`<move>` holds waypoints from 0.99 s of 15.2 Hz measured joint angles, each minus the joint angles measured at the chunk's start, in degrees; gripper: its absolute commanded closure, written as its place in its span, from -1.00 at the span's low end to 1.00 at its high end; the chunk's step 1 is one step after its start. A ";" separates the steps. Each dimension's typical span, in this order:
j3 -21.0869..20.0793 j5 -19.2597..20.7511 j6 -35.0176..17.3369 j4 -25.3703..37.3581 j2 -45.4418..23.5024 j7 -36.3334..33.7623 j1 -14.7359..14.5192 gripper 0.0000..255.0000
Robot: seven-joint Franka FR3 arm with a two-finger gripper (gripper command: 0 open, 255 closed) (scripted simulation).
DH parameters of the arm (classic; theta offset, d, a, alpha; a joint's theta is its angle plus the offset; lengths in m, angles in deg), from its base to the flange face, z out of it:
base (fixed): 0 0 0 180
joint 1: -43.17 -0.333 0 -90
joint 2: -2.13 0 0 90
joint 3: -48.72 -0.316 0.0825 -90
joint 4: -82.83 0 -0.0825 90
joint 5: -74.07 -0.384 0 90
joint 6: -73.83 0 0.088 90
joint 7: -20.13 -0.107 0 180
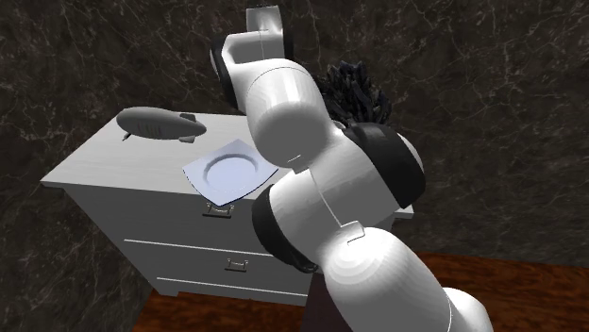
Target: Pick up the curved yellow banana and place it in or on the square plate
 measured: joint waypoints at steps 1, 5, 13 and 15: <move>-0.15 -0.16 -0.32 -0.12 0.25 0.01 0.09 -1.00; -0.23 -0.29 -0.78 -0.48 0.40 0.09 0.06 -1.00; -0.24 -0.30 -0.79 -0.48 0.41 0.09 0.07 1.00; -0.24 -0.30 -0.79 -0.48 0.42 0.09 0.07 1.00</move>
